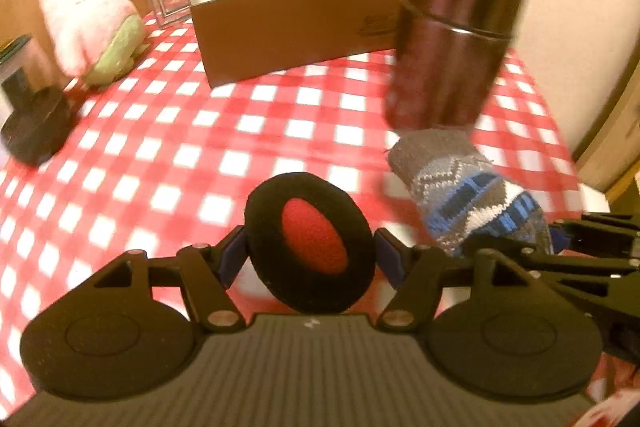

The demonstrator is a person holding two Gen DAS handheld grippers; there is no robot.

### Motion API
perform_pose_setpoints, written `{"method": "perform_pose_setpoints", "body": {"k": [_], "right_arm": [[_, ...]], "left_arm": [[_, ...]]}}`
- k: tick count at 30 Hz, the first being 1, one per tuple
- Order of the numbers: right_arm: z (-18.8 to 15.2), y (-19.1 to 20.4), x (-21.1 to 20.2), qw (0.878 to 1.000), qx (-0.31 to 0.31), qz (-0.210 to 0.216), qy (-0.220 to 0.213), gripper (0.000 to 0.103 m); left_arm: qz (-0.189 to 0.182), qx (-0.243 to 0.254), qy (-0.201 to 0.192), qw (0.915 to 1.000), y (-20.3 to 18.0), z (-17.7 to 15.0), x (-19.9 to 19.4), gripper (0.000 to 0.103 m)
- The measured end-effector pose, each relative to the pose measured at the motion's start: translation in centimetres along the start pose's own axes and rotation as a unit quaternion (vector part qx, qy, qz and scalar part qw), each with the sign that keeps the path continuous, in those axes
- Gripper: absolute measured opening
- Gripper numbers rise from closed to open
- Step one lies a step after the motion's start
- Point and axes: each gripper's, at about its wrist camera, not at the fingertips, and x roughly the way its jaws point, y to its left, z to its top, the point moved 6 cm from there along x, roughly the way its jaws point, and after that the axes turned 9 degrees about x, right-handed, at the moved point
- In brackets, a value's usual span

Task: Organize soft objects
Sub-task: 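Grasp the black ring with red centre with the left gripper while the right holds the sock, then carry the black ring and striped sock over the brown box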

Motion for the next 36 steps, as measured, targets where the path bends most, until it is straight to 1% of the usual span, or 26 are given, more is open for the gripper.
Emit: {"method": "perform_pose_setpoints", "body": {"k": [5, 8, 11, 14, 16, 22, 27, 29, 31, 34, 36], "right_arm": [[-2.0, -3.5, -5.2, 0.999, -0.045, 0.021, -0.002, 0.029], [-2.7, -5.5, -8.1, 0.998, -0.059, 0.022, -0.001, 0.029], [-2.6, -7.2, -10.6, 0.998, -0.051, 0.023, 0.005, 0.029], [-2.0, -8.8, -12.7, 0.998, -0.055, 0.024, -0.003, 0.029], [-1.4, -9.7, -13.4, 0.998, -0.054, 0.023, -0.008, 0.029], [1.1, -12.4, -13.1, 0.998, -0.06, 0.019, -0.008, 0.029], [4.1, -14.4, -10.6, 0.998, -0.068, 0.018, -0.001, 0.029], [5.4, -14.8, -9.5, 0.997, -0.077, 0.016, -0.001, 0.029], [6.7, -15.3, -8.2, 0.997, -0.08, 0.016, 0.008, 0.029], [8.5, -15.6, -7.0, 0.996, -0.087, 0.02, 0.014, 0.029], [9.5, -15.7, -6.5, 0.996, -0.088, 0.022, 0.016, 0.029]], "left_arm": [[0.022, -0.028, -0.018, 0.9992, -6.0, -2.0, -4.4, 0.066], [0.015, -0.039, -0.008, 0.9991, -9.3, -2.5, -6.3, 0.066], [0.014, -0.031, -0.01, 0.9994, -11.7, -2.2, -7.7, 0.066], [0.013, -0.031, -0.019, 0.9993, -13.5, -1.4, -8.3, 0.066], [0.012, -0.031, -0.023, 0.9992, -14.5, -0.6, -8.3, 0.066], [0.013, -0.048, -0.03, 0.9983, -15.2, 1.5, -6.8, 0.066], [0.02, -0.06, -0.045, 0.997, -14.3, 3.7, -4.5, 0.066], [0.027, -0.065, -0.04, 0.9967, -13.7, 4.5, -3.6, 0.066], [0.027, -0.073, -0.033, 0.9964, -12.9, 5.1, -3.0, 0.066], [0.035, -0.07, -0.028, 0.9965, -12.0, 5.9, -2.7, 0.066], [0.039, -0.078, -0.026, 0.9959, -11.5, 6.1, -2.5, 0.066]]}}
